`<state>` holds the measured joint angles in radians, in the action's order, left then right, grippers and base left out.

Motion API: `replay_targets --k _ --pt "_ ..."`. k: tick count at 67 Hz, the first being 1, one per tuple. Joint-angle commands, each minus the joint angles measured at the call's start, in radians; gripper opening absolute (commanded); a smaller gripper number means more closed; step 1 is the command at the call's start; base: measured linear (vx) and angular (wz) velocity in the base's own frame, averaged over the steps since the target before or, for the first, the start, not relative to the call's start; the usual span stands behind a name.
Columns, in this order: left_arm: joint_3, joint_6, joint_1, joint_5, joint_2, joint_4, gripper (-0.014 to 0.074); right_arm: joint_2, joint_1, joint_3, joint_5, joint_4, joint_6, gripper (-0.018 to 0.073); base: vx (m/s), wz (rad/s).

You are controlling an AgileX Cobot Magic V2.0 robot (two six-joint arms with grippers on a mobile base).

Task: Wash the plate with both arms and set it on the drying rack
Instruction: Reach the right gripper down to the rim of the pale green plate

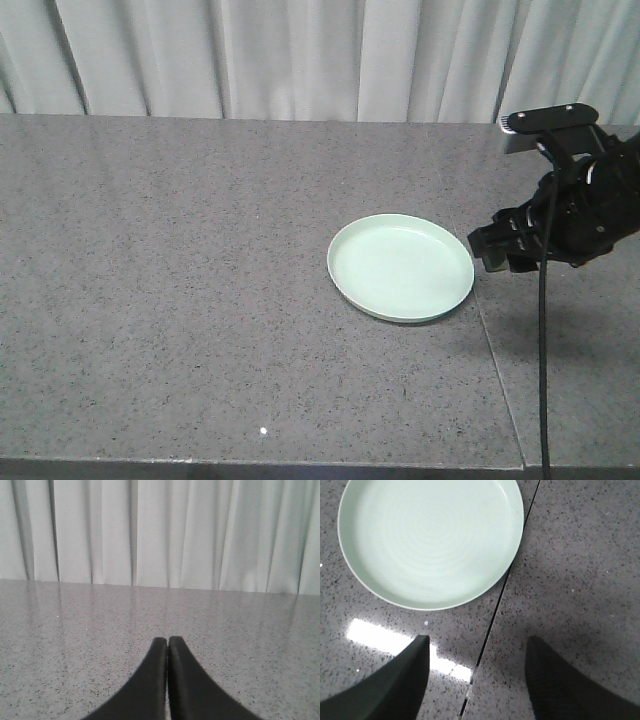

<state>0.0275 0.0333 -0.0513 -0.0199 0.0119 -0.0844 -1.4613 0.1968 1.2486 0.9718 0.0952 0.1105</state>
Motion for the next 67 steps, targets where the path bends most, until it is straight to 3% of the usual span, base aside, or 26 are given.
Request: replay_targets --k 1,23,67 --pt "-0.028 -0.001 -0.001 0.067 0.014 -0.002 -0.0006 -0.029 0.0 0.07 -0.034 -0.005 -0.013 0.0414 0.0 0.0" --pt "-0.028 -0.001 -0.001 0.067 0.014 -0.002 -0.0006 -0.232 -0.001 0.193 -0.033 -0.085 -0.103 0.0414 0.0 0.0" --pt "-0.028 -0.001 -0.001 0.067 0.014 -0.002 -0.0006 -0.447 -0.001 0.32 -0.038 -0.084 -0.137 0.0414 0.0 0.0"
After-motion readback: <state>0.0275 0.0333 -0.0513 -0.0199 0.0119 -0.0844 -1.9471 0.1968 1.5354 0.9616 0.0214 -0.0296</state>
